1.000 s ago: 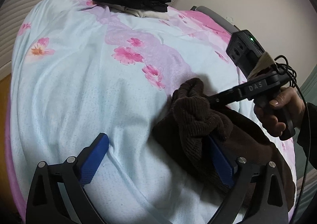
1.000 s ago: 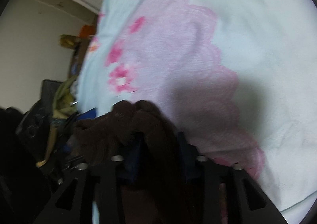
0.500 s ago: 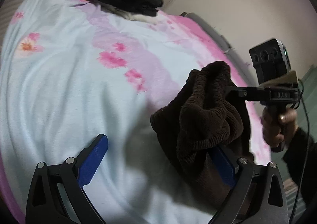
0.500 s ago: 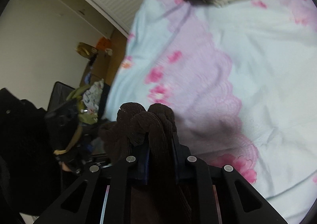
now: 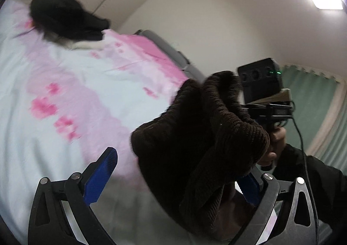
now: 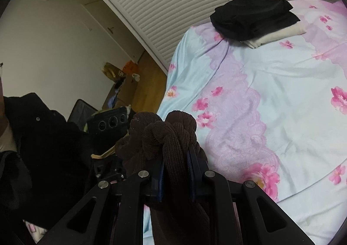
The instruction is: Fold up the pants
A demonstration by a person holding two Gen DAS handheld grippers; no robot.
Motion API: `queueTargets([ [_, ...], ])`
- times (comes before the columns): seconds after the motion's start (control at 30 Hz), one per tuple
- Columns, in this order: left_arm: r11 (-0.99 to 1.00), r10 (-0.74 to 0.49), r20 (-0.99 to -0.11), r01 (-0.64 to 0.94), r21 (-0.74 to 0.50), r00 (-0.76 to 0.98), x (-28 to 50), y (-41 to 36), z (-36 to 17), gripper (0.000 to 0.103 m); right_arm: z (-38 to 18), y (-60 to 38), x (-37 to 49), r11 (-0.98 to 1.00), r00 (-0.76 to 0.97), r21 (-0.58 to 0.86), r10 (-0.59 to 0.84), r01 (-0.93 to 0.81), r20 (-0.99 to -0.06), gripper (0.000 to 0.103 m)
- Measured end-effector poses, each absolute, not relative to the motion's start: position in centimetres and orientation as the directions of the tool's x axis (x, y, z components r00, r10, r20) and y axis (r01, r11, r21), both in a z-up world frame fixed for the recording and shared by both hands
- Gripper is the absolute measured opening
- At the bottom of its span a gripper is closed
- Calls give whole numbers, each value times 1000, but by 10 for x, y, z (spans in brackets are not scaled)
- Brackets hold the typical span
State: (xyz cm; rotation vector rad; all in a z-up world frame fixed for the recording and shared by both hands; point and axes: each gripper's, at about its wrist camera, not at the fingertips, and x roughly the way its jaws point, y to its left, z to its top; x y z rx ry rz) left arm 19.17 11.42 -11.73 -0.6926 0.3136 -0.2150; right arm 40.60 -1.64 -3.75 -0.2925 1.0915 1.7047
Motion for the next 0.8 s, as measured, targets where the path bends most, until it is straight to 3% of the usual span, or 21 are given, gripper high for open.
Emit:
queueTargets([
  [0.03, 764, -309, -197, 120, -634, 930, 192, 110, -112, 87, -36, -18, 406, -43, -428, 523, 634, -852, -645, 19],
  [0.07, 779, -315, -199, 133, -612, 928, 196, 107, -107, 67, -34, -20, 406, -46, -427, 522, 637, -852, -641, 19],
  [0.13, 824, -301, -238, 127, -552, 923, 199, 96, -93, 47, -30, -23, 405, -50, -422, 514, 641, -856, -641, 19],
  [0.2, 831, -296, -268, 108, -546, 917, 199, 90, -80, 39, -23, -31, 406, -43, -402, 500, 656, -865, -639, 19],
  [0.37, 862, -300, -290, 128, -490, 909, 196, 51, -43, 34, 2, -74, 405, -24, -346, 465, 702, -885, -623, 19],
  [0.57, 937, -269, -308, 174, -302, 913, 186, -48, 2, 33, 34, -159, 390, 25, -257, 412, 745, -911, -615, 19],
  [0.8, 964, -265, -329, 240, -117, 906, 191, -198, -5, 33, 40, -300, 378, 181, -133, 375, 728, -909, -673, 19],
])
